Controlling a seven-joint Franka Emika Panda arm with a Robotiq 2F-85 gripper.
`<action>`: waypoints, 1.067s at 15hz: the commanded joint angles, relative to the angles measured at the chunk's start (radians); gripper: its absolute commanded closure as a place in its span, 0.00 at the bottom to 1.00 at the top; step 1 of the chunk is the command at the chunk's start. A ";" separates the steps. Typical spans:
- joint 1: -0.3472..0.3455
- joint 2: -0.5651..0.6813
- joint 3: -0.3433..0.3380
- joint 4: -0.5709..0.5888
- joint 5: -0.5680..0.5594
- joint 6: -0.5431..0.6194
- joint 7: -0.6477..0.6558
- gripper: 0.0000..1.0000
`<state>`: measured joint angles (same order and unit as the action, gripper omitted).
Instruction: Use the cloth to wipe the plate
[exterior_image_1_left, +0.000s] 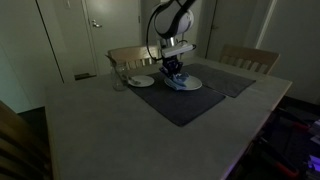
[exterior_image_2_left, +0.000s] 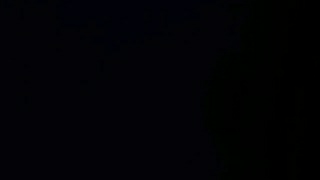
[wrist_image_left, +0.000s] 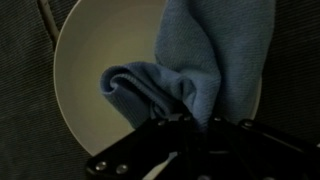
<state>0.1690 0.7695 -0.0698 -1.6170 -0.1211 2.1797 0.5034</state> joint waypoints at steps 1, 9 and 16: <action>-0.034 0.035 0.031 0.030 0.083 -0.110 -0.071 0.98; -0.004 0.043 -0.028 0.032 0.042 -0.192 0.003 0.98; 0.042 0.065 -0.107 0.029 -0.122 -0.225 0.162 0.98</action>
<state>0.1951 0.7970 -0.1474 -1.6036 -0.1917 1.9489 0.6211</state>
